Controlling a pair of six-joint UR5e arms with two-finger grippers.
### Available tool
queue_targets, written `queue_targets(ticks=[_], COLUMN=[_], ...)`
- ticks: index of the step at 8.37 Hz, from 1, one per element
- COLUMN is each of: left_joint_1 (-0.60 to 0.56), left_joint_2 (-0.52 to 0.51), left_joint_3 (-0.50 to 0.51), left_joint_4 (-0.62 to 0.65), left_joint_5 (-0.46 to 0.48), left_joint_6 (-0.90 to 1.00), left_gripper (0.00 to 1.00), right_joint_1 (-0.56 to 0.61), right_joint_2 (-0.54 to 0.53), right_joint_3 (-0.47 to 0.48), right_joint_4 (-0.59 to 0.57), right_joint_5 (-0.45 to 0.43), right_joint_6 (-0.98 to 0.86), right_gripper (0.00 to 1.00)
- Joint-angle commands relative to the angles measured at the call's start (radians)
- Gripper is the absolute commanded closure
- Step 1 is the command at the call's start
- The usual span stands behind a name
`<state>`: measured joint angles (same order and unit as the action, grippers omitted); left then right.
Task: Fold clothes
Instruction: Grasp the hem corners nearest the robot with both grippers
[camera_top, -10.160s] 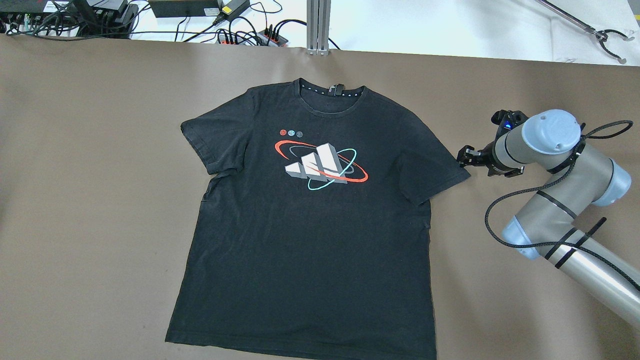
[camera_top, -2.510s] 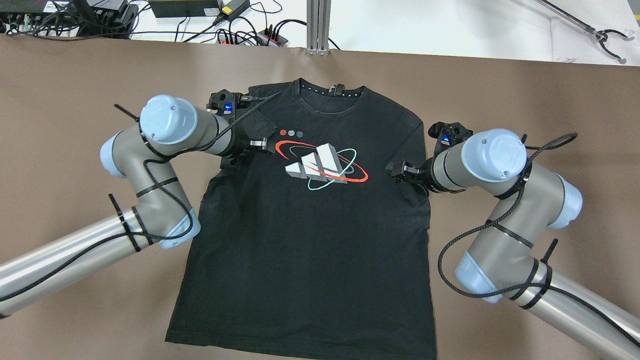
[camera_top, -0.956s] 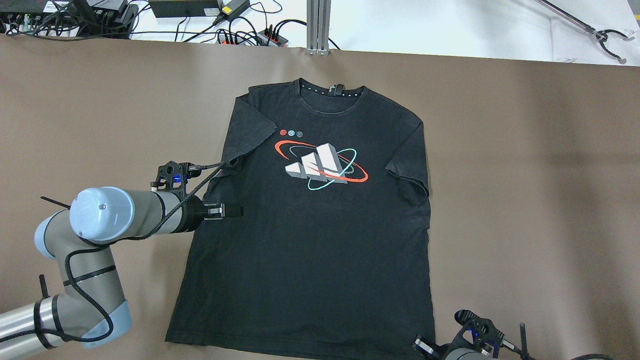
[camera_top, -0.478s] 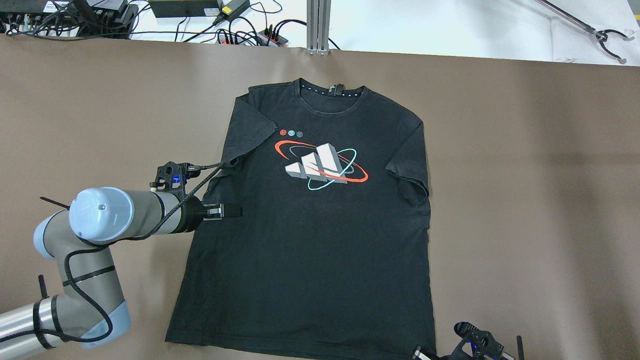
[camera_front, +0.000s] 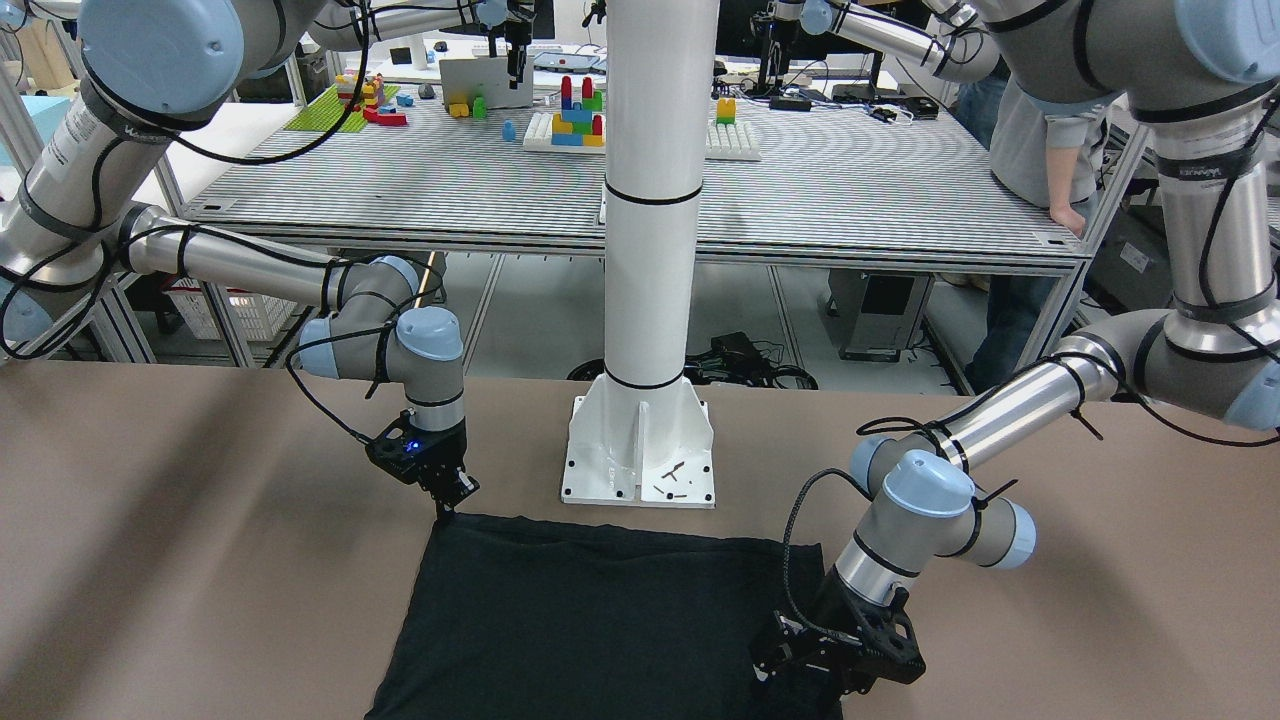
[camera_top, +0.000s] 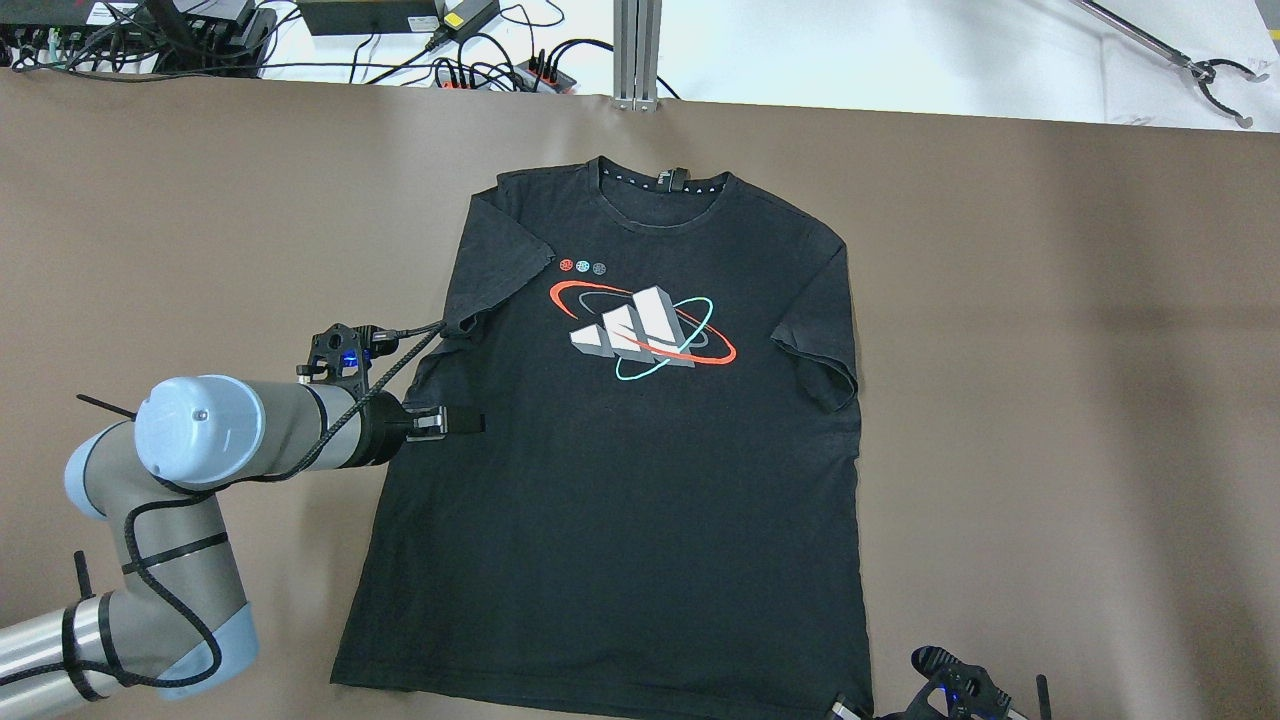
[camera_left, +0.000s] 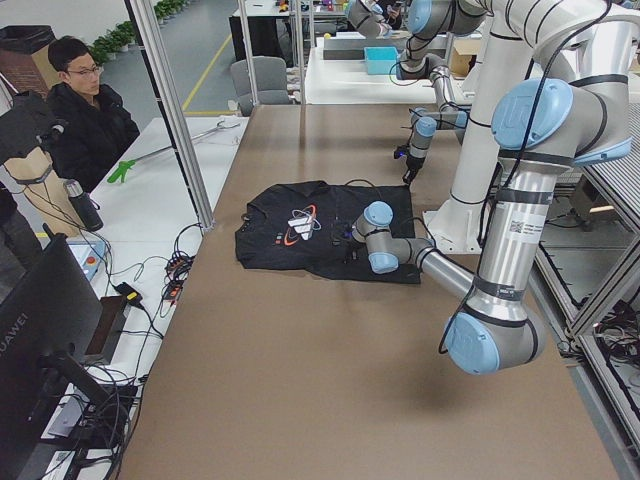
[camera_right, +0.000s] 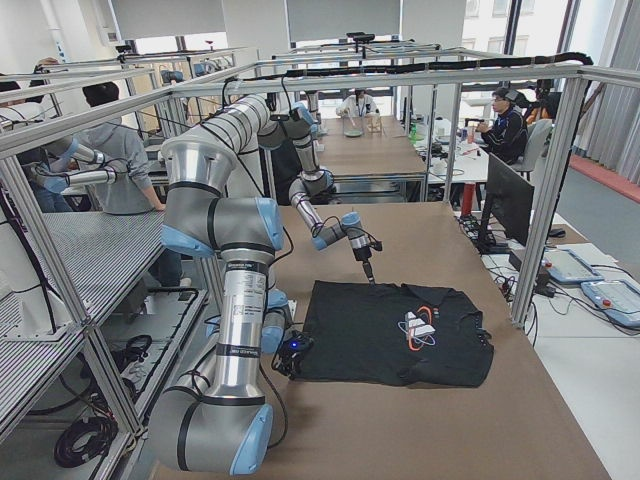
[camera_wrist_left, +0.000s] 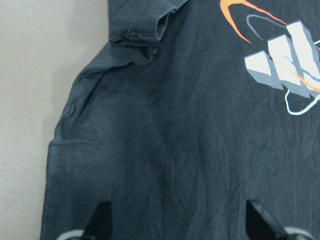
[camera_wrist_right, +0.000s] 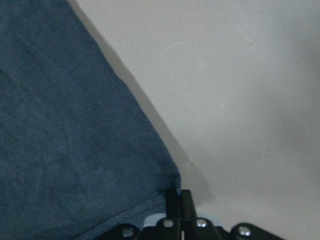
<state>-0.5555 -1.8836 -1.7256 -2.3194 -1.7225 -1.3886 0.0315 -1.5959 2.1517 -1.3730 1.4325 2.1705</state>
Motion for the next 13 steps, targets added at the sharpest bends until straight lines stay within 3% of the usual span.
queue_targets(ticks=[1, 2, 3, 7, 9, 11, 13], left_joint_1=[0.107, 0.221, 0.333, 0.463, 0.463, 0.463, 0.48], left_joint_2=[0.224, 0.33, 0.349, 0.379, 0.408, 0.429, 0.429], left_joint_3=[-0.2, -0.271, -0.273, -0.273, -0.307, -0.315, -0.307], left_joint_4=[0.0, 0.0, 0.0, 0.0, 0.0, 0.0, 0.0], left_joint_5=[0.055, 0.152, 0.261, 0.369, 0.365, 0.363, 0.368], left_joint_6=[-0.151, -0.205, -0.266, -0.34, -0.34, -0.34, -0.342], left_gripper=[0.07, 0.09, 0.13, 0.46, 0.45, 0.37, 0.38], right_joint_1=[0.001, 0.001, 0.001, 0.001, 0.001, 0.001, 0.001], right_joint_2=[-0.041, -0.056, -0.055, -0.055, -0.055, -0.055, -0.056], right_joint_3=[0.064, 0.089, 0.091, 0.091, 0.089, 0.091, 0.089], right_joint_4=[0.003, 0.003, 0.003, 0.003, 0.003, 0.003, 0.003], right_joint_5=[0.009, 0.011, 0.011, 0.011, 0.009, 0.008, 0.006], right_joint_6=[-0.001, 0.0, 0.002, 0.002, 0.002, 0.002, 0.002], right_gripper=[1.0, 1.0, 1.0, 1.0, 1.0, 1.0, 1.0])
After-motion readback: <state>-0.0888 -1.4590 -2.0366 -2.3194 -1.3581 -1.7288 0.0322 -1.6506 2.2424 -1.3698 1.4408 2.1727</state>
